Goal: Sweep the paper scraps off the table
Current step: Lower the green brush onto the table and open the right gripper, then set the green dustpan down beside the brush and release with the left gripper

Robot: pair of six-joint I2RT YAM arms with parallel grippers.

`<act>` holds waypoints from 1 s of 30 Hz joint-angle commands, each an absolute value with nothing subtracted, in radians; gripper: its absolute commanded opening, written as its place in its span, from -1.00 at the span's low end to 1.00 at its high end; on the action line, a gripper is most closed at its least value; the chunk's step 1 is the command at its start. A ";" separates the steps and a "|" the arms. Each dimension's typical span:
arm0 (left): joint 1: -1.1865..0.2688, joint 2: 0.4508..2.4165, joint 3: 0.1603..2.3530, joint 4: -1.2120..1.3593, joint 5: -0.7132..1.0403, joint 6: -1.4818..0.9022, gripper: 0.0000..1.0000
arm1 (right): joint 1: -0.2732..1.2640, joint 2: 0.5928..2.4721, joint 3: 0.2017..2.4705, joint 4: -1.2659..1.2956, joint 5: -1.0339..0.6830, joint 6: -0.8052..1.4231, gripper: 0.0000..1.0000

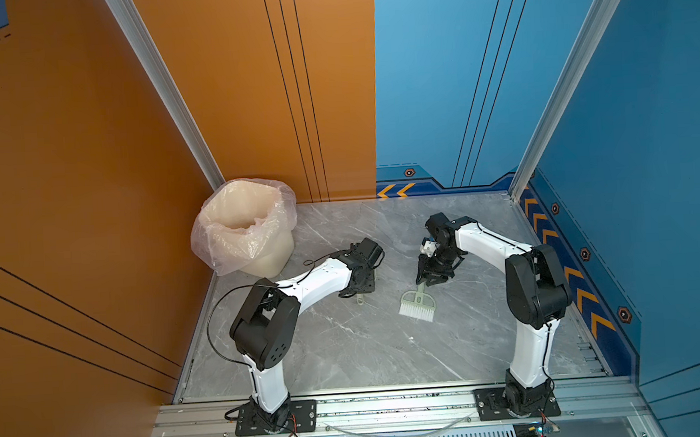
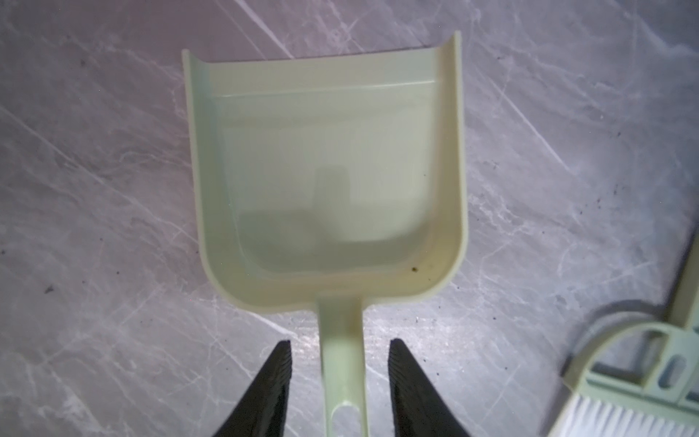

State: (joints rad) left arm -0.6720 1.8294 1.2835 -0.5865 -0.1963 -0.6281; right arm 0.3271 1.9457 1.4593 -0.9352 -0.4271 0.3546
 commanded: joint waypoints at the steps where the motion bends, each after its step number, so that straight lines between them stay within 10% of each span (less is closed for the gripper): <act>1: -0.686 1.842 1.287 -0.589 -0.183 -0.633 0.34 | 0.319 1.960 1.482 -0.962 -0.431 0.339 -0.21; 10: -0.688 1.805 1.286 -0.589 -0.185 -0.618 0.96 | 0.316 1.919 1.466 -0.945 -0.376 0.332 -0.18; 30: -0.690 1.697 1.257 -0.591 -0.215 -0.583 0.96 | 0.310 1.789 1.368 -0.893 -0.275 0.343 -0.13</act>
